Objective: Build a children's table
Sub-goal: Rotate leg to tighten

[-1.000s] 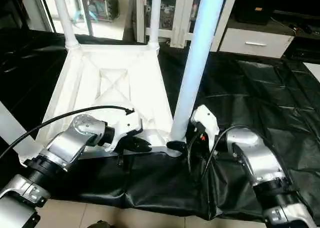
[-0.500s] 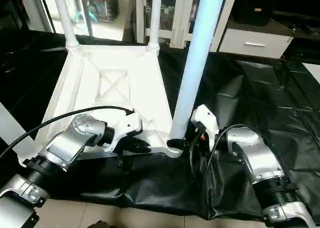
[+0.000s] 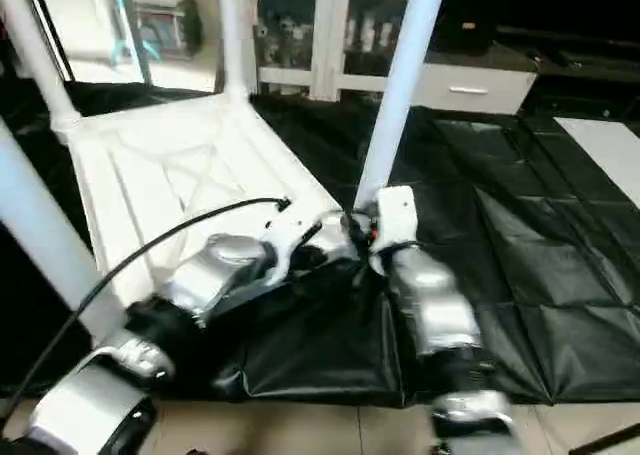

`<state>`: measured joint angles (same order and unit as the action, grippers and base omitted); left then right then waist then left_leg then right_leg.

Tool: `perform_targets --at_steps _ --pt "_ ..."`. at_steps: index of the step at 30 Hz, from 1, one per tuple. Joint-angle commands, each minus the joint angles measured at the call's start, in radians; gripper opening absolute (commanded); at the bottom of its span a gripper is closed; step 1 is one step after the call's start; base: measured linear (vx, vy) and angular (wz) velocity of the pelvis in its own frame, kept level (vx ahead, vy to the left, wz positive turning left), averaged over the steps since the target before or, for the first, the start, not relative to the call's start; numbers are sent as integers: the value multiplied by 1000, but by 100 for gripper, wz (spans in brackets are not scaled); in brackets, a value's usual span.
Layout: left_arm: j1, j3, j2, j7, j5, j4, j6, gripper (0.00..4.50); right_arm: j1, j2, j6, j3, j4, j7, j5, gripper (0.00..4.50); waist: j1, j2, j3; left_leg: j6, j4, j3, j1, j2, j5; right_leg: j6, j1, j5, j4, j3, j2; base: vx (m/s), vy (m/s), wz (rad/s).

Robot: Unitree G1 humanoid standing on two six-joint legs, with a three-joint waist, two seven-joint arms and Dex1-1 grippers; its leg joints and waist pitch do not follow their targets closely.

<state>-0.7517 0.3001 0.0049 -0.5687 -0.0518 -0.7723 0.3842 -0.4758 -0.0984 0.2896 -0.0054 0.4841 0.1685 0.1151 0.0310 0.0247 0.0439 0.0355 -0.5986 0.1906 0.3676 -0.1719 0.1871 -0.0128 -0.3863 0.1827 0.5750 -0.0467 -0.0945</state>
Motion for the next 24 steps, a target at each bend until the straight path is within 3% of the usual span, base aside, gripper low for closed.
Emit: perform_targets --at_steps 1,5,8,9,11,12,13,14,15,16,19,21,24 --pt "-53 -77 8 139 -3 -15 -52 0 44 19 39 28 67 -26 -25 207 -6 -2 -46 60 96 -43 -33 -45 520 108 -5 529 -101 17 -54 0 0 0" --pt "-78 -80 9 165 -16 -52 -82 0 25 30 17 54 67 -18 -44 205 -3 -6 -46 53 102 -42 -28 -46 520 114 0 470 -95 22 -54 0 0 0" --pt "-79 -75 24 158 -19 -67 -94 0 42 36 3 58 17 63 -4 205 4 -3 -46 34 101 -34 -25 -47 480 129 3 427 -93 28 -56 0 0 0" --pt "-77 -72 35 148 -23 -78 -108 0 58 33 -10 56 -20 96 13 261 7 -1 -47 26 100 -30 -25 -48 448 142 3 400 -90 31 -56 0 0 0" --pt "-67 -64 51 116 -27 -75 -127 0 76 18 -15 48 -58 113 22 274 12 -1 -47 13 100 -28 -21 -48 429 139 8 389 -90 33 -55 0 0 0" --pt "-55 -56 67 82 -28 -66 -135 0 90 2 -16 37 -84 119 29 287 9 0 -49 3 103 -32 -9 -48 408 135 18 373 -83 33 -57 0 0 0" --pt "-47 -47 78 61 -33 -58 -141 0 97 -9 -18 34 -97 122 27 287 0 0 -54 3 109 -41 18 -48 340 125 42 335 -72 28 -60 8 -15 -27" --pt "-37 -34 89 32 -36 -49 -153 0 103 -21 -18 33 -111 127 26 299 -3 -1 -56 4 112 -44 24 -49 321 122 44 327 -67 23 -58 13 -19 -23" --pt "-30 -26 97 9 -37 -42 -160 0 107 -28 -15 30 -121 133 28 309 5 -2 -66 -5 97 -36 4 -52 282 149 25 265 -66 27 -58 13 -19 -23" --pt "-22 -20 103 -10 -37 -34 -157 0 111 -35 -10 26 -132 138 31 313 6 1 -68 -13 91 -32 -2 -52 259 172 21 217 -64 29 -57 0 0 0" --pt "20 12 135 -119 -28 10 -168 0 135 -80 29 21 -193 198 54 340 17 2 -65 -70 82 -19 4 -50 172 232 24 93 -49 30 -54 37 -23 3" --pt "41 25 149 -165 -23 35 -172 0 148 -112 52 28 -226 245 62 352 28 -2 -65 -89 79 -16 -3 -54 142 248 21 66 -46 30 -54 0 0 0" --pt "70 48 173 -244 -9 75 -180 0 172 -167 90 16 -295 360 121 382 40 1 -61 -84 82 -12 -7 -58 160 252 22 102 -49 29 -53 0 0 0"
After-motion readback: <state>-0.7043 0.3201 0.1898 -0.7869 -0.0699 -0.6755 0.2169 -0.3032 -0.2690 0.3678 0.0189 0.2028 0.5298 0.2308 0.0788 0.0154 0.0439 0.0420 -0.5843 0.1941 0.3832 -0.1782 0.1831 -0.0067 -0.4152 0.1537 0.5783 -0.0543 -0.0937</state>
